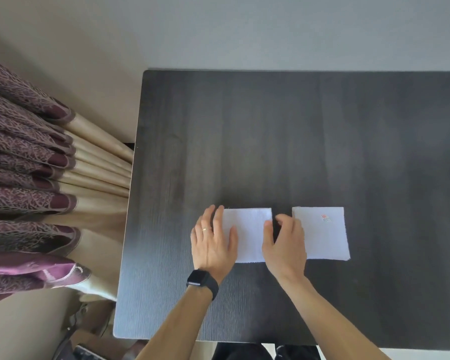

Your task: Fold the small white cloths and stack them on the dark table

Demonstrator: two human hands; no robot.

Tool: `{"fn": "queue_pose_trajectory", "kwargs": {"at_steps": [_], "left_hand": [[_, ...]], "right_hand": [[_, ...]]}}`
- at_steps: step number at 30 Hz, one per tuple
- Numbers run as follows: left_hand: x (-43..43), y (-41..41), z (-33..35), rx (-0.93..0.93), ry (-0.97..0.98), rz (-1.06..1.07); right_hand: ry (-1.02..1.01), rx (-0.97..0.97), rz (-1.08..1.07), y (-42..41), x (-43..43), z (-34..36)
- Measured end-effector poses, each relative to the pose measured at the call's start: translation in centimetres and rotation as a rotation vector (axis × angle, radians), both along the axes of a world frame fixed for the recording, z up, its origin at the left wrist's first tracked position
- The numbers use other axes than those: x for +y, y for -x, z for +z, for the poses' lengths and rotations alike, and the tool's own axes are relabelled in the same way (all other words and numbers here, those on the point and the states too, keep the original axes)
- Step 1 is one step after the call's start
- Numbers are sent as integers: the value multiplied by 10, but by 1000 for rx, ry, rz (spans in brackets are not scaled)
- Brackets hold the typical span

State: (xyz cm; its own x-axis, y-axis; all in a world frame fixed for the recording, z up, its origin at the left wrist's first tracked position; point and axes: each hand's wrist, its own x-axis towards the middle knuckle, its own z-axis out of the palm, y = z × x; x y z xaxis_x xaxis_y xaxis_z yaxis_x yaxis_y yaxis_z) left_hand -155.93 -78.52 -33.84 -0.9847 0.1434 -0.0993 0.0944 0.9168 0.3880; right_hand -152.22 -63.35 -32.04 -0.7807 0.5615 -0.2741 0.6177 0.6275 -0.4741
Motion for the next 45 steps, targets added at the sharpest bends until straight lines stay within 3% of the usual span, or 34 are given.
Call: {"fn": "queue_pose_trajectory", "kwargs": {"at_steps": [3, 6, 11, 15, 19, 24, 31, 38, 45], "left_hand": [[-5, 0, -7, 26, 81, -201], [-10, 4, -15, -60, 132, -247], [-12, 8, -24, -125, 187, -239], [-10, 9, -19, -152, 223, -245], [-8, 10, 9, -231, 311, -250], [25, -1, 64, -276, 411, -336], [202, -69, 152, -121, 193, -646], [427, -266, 281, 169, -191, -1105], [572, -475, 388, 360, -459, -1452]], "right_hand": [[-97, 120, 212, -15, -12, -9], [-180, 30, 364, -14, -13, -25], [-217, -82, 410, -14, -3, -37], [-151, -96, 423, -12, -4, -29], [42, -86, 438, -21, 11, 10], [102, 38, 214, -81, 68, 81], [-111, 204, -136, -228, 220, 182], [-461, 337, -520, -452, 350, 290], [-738, 451, -874, -675, 403, 370]]}}
